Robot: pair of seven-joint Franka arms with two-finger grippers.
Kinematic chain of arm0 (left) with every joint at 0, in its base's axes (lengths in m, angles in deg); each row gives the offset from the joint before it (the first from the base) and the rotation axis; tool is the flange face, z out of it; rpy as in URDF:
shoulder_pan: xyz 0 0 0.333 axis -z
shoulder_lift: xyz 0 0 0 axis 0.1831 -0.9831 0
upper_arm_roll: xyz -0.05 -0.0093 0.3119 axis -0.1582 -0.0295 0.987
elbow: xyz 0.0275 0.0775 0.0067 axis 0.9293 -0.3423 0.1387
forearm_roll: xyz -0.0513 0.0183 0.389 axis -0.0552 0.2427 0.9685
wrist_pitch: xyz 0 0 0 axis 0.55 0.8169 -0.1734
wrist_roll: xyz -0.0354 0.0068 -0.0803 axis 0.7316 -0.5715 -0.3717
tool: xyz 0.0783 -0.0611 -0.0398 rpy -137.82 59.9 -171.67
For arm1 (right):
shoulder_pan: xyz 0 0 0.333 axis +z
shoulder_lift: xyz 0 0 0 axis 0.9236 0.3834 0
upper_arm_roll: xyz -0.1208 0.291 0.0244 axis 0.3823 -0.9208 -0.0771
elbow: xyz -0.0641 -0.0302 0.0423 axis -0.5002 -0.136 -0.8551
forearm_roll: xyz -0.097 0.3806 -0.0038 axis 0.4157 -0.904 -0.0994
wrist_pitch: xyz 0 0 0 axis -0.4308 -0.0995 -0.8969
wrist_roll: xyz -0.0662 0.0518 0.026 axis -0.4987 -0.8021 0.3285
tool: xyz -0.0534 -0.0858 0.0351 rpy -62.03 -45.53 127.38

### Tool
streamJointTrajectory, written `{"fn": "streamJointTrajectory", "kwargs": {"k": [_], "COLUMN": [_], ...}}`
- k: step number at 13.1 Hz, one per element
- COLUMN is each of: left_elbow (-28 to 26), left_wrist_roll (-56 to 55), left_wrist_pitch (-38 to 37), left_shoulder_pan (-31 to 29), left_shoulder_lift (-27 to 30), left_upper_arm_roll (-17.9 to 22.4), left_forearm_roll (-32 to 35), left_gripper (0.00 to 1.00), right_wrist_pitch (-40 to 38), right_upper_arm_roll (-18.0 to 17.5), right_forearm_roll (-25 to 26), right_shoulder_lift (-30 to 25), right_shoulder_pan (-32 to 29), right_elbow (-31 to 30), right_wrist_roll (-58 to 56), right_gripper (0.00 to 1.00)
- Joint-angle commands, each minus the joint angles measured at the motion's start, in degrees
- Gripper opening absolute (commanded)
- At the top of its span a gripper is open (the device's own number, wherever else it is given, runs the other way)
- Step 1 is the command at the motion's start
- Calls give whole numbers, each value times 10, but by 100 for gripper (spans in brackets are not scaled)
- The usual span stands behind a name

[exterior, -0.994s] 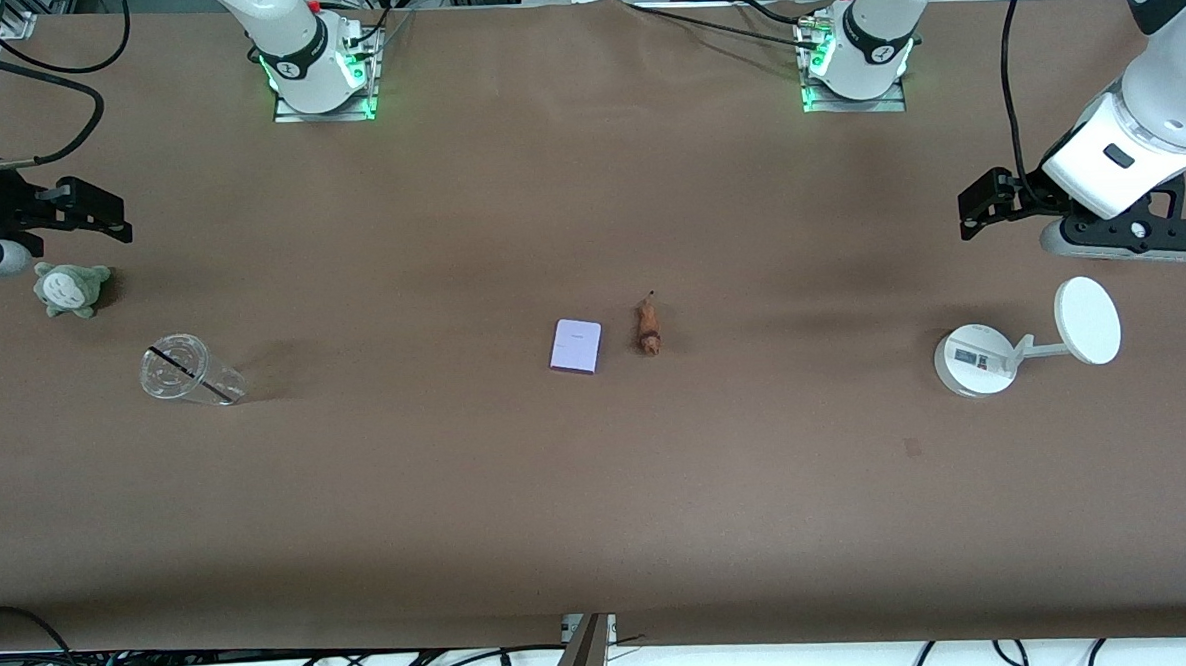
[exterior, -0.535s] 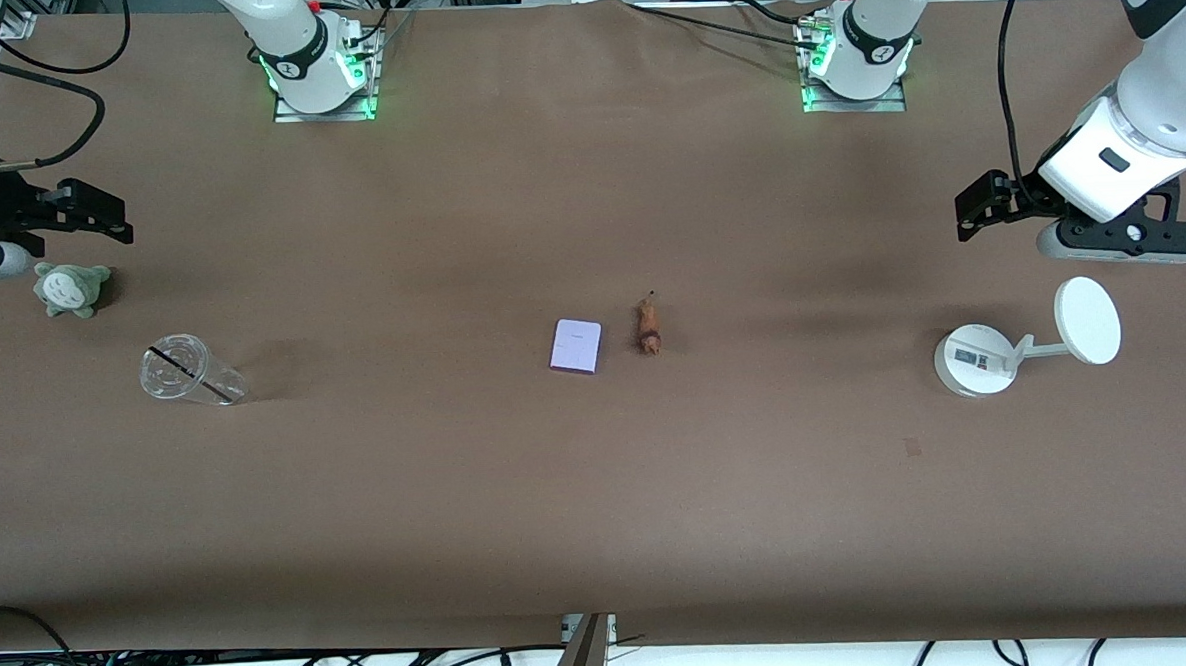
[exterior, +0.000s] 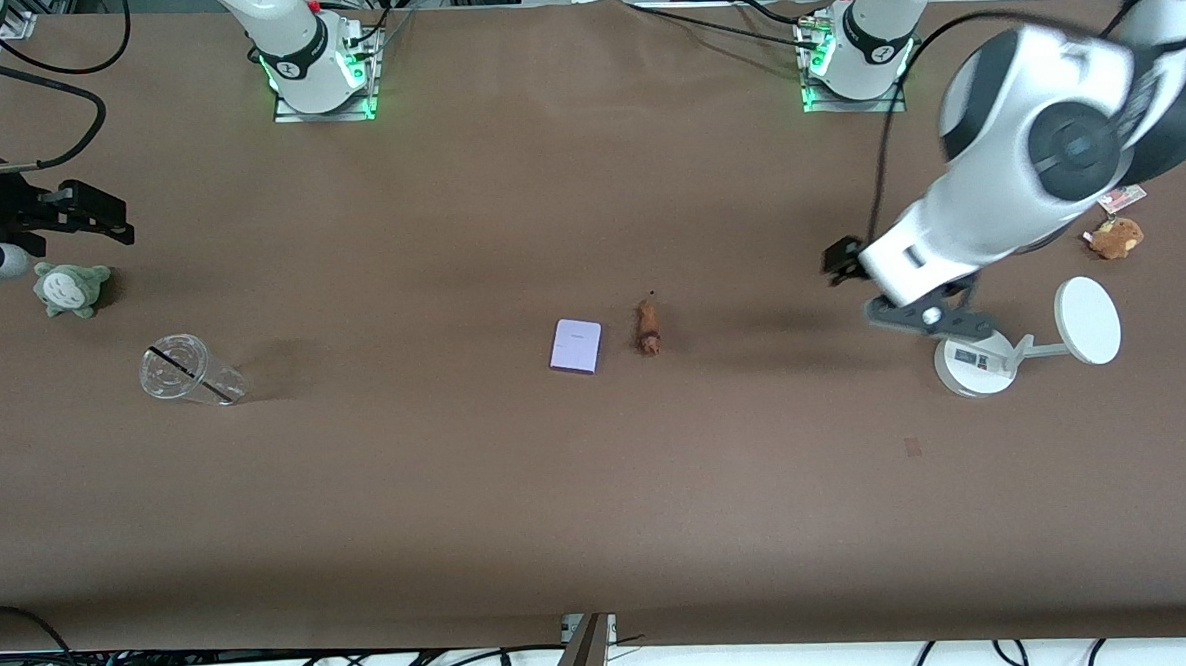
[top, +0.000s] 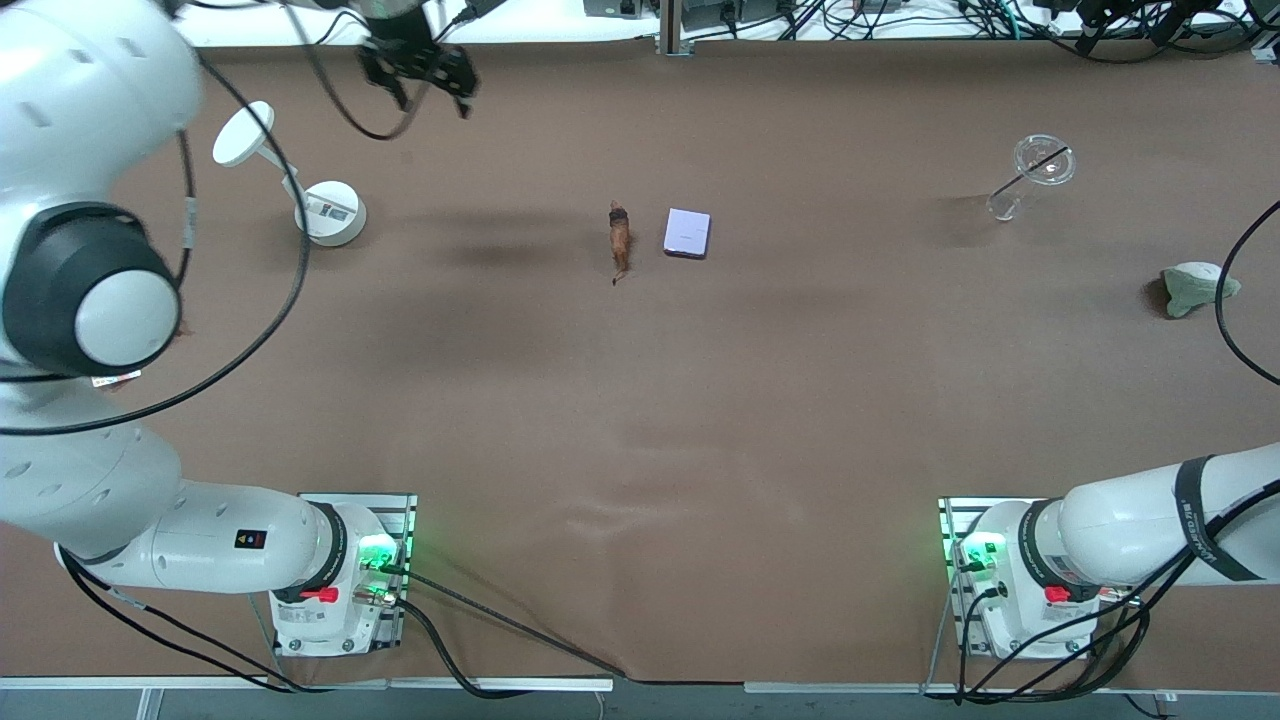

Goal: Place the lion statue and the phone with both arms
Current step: 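Reach the left gripper over the brown lion figurine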

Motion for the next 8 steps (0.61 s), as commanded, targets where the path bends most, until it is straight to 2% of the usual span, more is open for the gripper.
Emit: {"fn": "streamJointTrajectory", "kwargs": {"k": [1, 4, 6, 8], "left_elbow": [17, 12, 10, 9], "left_wrist_roll": [-92, -223, -259, -302], "left_wrist_pitch": [71, 162, 201, 232], "left_shoulder_pan": [79, 142, 167, 195], "left_shoulder_lift": [-68, -129, -159, -188], "left_upper_arm_roll": [4, 5, 6, 6], "left_forearm_roll": [7, 9, 11, 69], "left_gripper": [100, 100, 100, 100], "right_wrist_pitch": [-4, -3, 1, 1], "right_upper_arm_roll": [-3, -3, -3, -3], "right_forearm_roll": [-7, -5, -1, 0], "right_shoulder_lift": [5, 5, 6, 6], "right_shoulder_pan": [-2, -1, -2, -1], "right_elbow": [11, 11, 11, 11], "right_wrist_roll": [8, 8, 8, 8], "right_gripper": [100, 100, 100, 100]}}
